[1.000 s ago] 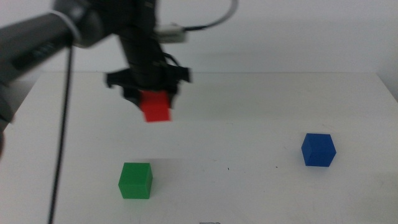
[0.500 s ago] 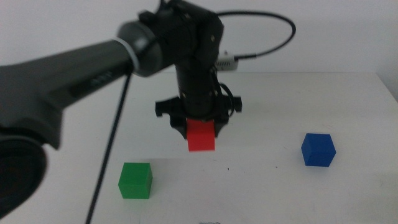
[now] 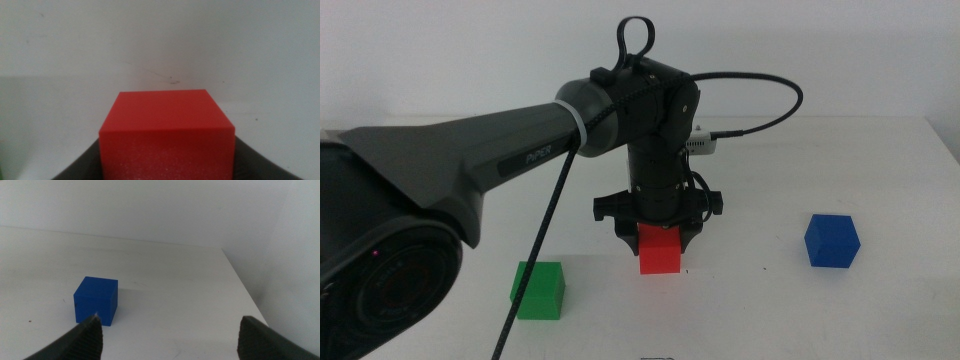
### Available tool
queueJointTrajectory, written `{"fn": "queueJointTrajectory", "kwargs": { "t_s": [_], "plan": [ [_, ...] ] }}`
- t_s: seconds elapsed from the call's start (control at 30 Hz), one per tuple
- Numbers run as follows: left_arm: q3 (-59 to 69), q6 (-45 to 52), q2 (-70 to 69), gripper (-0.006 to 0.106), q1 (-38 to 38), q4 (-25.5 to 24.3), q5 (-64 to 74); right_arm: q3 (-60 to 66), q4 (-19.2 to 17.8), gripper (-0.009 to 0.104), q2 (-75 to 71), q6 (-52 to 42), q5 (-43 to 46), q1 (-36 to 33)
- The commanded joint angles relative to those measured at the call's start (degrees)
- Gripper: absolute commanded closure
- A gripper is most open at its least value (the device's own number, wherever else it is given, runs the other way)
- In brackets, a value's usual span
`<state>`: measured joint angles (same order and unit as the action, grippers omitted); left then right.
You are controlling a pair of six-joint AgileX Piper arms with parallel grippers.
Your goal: Stack red cubes first, then green, then blue cubes in a specific spot.
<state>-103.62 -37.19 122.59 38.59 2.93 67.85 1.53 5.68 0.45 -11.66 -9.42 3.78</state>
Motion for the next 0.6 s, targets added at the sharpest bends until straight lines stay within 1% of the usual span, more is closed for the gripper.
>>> {"fn": "queueJointTrajectory", "kwargs": {
  "t_s": [0.0, 0.2, 0.4, 0.57],
  "plan": [
    [-1.5, 0.0, -3.1, 0.102, 0.3, 0.7, -0.8, -0.6, -0.5, 0.02, 0.8, -0.6, 4.5, 0.4],
    [-1.5, 0.5, -1.6, 0.102, 0.3, 0.9, -1.3, -0.6, -0.5, 0.02, 0.8, -0.6, 4.5, 0.4],
    [-1.5, 0.6, -1.0, 0.102, 0.3, 3.3, -1.2, -0.6, -0.5, 0.02, 0.8, -0.6, 4.5, 0.4],
    [-1.5, 0.6, -0.9, 0.102, 0.3, 3.5, -1.7, -0.6, -0.5, 0.02, 0.8, -0.6, 4.5, 0.4]
  ]
}}
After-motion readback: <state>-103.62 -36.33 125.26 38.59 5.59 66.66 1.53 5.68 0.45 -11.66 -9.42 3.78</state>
